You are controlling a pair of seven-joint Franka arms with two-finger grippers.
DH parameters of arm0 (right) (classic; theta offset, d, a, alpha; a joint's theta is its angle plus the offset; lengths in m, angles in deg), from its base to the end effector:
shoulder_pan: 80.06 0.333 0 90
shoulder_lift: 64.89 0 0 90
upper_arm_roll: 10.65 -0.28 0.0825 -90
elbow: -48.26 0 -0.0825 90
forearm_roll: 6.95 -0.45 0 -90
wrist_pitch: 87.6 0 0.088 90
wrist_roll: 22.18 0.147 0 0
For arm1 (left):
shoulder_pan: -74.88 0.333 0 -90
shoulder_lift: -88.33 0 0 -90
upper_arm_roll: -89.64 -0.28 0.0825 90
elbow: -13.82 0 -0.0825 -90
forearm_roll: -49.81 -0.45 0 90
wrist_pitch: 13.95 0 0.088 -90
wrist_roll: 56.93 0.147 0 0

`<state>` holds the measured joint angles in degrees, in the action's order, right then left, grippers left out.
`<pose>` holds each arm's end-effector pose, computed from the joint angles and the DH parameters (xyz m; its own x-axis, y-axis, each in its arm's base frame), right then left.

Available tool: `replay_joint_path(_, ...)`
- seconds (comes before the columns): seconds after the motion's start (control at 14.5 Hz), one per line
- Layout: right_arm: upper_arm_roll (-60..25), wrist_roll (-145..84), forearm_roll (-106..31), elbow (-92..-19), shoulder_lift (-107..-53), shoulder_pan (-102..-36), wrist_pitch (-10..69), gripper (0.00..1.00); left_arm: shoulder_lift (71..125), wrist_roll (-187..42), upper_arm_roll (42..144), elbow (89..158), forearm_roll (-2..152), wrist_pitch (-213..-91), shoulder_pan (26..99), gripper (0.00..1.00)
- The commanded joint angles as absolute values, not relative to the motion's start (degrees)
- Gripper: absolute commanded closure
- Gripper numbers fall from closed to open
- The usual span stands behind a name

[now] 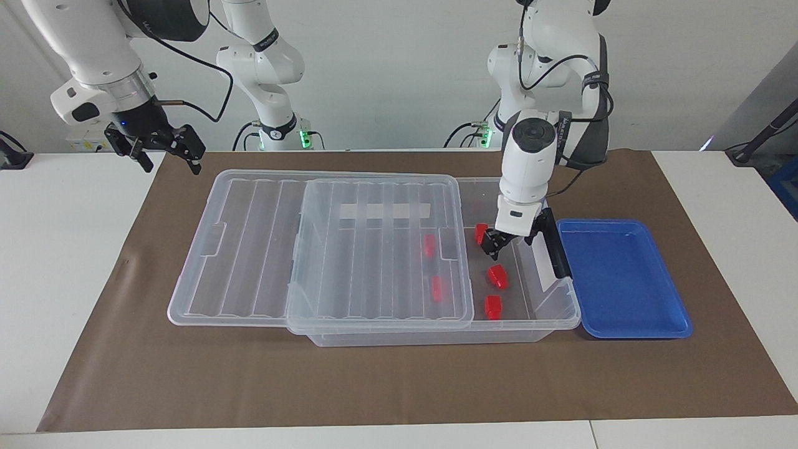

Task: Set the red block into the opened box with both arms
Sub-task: 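Lower the red block into the box and open the left gripper, then withdraw the left gripper to the tray while the right gripper reaches the lid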

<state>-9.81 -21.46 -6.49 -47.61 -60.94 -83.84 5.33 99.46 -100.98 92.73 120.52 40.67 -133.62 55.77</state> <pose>0.6040 -0.0501 0.5400 0.9955 -0.0926 0.0177 -0.0928 -0.9957 0.0068 0.6206 -0.2383 0.3116 0.9490 0.2952 0.1104 0.3041 -0.9497 -0.0744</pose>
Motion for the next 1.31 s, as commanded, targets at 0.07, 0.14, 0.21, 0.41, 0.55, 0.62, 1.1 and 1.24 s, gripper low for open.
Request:
replay_joint_path(0.07,-10.12,-20.69,-7.3,-48.51,-60.23,-84.28,5.56,0.0,97.47,-101.49,92.54,114.83,43.31,-124.2,55.89,0.0)
replay_joint_path(0.14,-10.12,-20.69,-7.3,-48.51,-60.23,-84.28,5.56,0.0,97.47,-101.23,92.54,112.55,43.31,-121.03,55.98,0.0)
replay_joint_path(0.21,-10.12,-20.69,-7.3,-48.59,-60.23,-84.28,5.65,0.0,97.47,-101.05,92.54,110.17,43.31,-118.22,56.15,0.0)
replay_joint_path(0.41,-10.12,-21.65,-6.78,-49.03,-60.23,-84.8,6.96,0.0,97.03,-98.86,91.49,106.29,43.4,-113.02,56.77,0.0)
replay_joint_path(0.55,-9.95,-23.67,-6.51,-49.3,-60.32,-85.07,7.84,0.0,95.02,-93.52,91.66,106.02,43.57,-111.34,60.18,0.0)
replay_joint_path(0.62,-9.95,-24.46,-6.42,-50.08,-60.32,-85.94,8.89,0.0,93.44,-89.14,91.57,106.02,44.36,-110.12,62.37,0.0)
replay_joint_path(1.1,-9.95,-32.46,-5.37,-57.12,-63.12,-89.73,22.95,1.0,85.78,-66.78,91.31,106.46,44.98,-103.78,75.57,0.0)
replay_joint_path(1.24,-9.95,-32.91,-5.37,-57.12,-65.49,-89.82,26.37,1.0,85.43,-66.51,91.31,106.37,44.98,-103.6,75.93,0.0)
